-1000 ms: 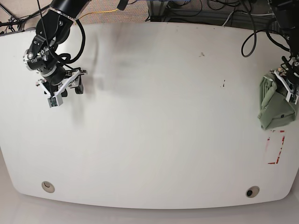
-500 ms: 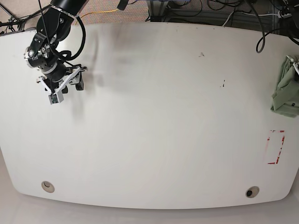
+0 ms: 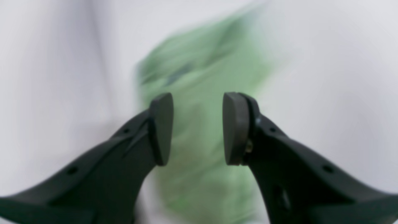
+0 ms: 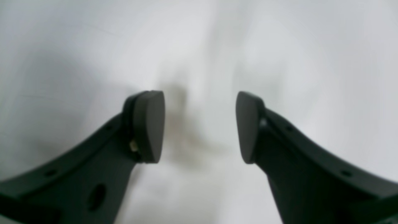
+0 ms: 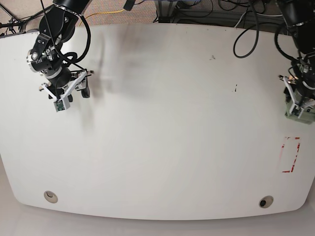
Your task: Fold the T-shirt properly
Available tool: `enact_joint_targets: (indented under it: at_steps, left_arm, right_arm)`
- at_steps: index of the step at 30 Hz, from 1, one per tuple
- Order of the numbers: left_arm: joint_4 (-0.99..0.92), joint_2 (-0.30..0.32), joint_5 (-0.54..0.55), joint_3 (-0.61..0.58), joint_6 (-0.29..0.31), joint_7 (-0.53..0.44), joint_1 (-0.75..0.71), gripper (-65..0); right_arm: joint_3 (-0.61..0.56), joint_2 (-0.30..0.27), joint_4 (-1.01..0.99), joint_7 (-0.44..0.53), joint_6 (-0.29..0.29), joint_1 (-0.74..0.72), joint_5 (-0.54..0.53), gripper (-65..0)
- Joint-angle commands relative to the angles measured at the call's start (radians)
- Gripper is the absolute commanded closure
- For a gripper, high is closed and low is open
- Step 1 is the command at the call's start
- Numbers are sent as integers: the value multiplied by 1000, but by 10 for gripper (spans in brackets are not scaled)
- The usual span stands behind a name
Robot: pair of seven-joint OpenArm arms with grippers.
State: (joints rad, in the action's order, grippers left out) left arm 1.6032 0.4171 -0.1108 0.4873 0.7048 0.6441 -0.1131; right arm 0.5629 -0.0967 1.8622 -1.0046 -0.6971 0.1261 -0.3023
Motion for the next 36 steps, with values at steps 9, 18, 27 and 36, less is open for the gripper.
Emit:
enact_joint_targets:
  at_steps: [9, 18, 27, 36]
  left_arm:
    - [-10, -257, 1, -132, -253, -435, -32, -242]
    - [-51, -380, 1, -212, -448, -837, -196, -242]
    - [190, -516, 4, -243, -471, -867, -606, -242]
    - [227, -512, 7, -261, -472, -867, -972, -237]
  right_arm:
    - [-168, -22, -106, 548, -1, 59, 274, -341]
    - [-160, -31, -281, 961, -1, 191, 318, -312]
    - [-160, 1, -146, 993, 66, 501, 236, -270]
    - [-159, 12, -77, 995, 66, 800, 53, -270]
